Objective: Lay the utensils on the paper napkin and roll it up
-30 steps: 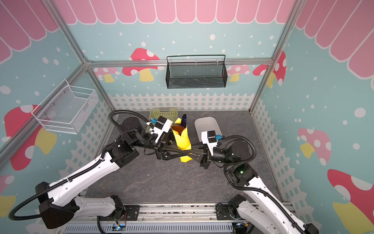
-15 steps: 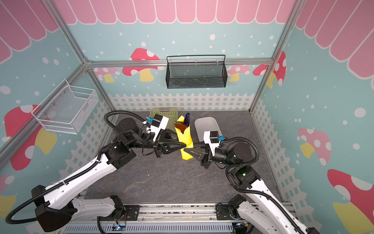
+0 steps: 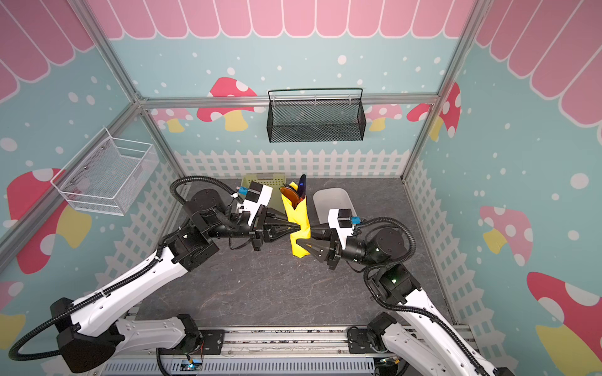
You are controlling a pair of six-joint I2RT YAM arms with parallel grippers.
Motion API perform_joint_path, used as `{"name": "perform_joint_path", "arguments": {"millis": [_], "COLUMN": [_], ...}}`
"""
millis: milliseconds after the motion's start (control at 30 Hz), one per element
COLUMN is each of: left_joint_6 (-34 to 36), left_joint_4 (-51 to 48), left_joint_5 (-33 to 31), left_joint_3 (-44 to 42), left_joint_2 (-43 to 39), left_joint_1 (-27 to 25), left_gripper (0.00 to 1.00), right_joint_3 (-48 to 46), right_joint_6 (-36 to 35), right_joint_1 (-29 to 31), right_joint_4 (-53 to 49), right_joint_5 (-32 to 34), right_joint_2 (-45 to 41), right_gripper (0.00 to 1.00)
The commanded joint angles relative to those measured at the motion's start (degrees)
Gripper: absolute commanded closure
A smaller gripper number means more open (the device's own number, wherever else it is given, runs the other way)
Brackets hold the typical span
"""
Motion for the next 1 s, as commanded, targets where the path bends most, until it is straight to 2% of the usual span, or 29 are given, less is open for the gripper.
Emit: {"name": "perform_joint_path", "arguments": {"millis": [0, 133, 367, 500, 667, 733, 967], "left_joint_6": [0.26, 0.1, -0.12, 0.0, 0.0, 0.0, -0.26], "left_joint_4": [1.43, 1.87, 2.7, 2.46, 2.13, 1.81, 0.8], "left_joint_5": [2.51, 3.12, 2.96, 2.23, 1.38, 0.94, -0.58], "left_joint_3": [1.49, 1.45, 1.32, 1.1, 0.79, 0.79, -0.69], "left_joint_2": [-0.04, 0.19, 0.35, 0.27, -0.12, -0.22, -1.42], "left_joint_1": [0.32, 0.41, 0.47, 0.58, 0.74, 0.84, 0.93], "left_gripper": [1.0, 1.0, 1.0, 1.0, 1.0, 0.95, 0.55], "right_joint_3": [0.63, 0.86, 1.14, 0.7, 1.07, 1.36, 1.92], "right_joint_6": [1.75, 3.81, 8.55, 8.11, 6.38, 5.88, 4.32], "right_joint_1": [-0.04, 0.0, -0.1, -0.13, -0.09, -0.07, -0.1], "right_joint_4": [0.64, 0.58, 0.98, 1.09, 1.11, 1.1, 0.89], "right_joint_5": [-3.55, -4.34, -11.11, -10.83, -8.89, -8.34, -6.67], "right_joint_2": [-0.72, -0.14, 4.82, 4.5, 3.35, 3.18, 2.44], "right_gripper": [0.55, 0.52, 0.56, 0.69, 0.89, 0.93, 0.98]}}
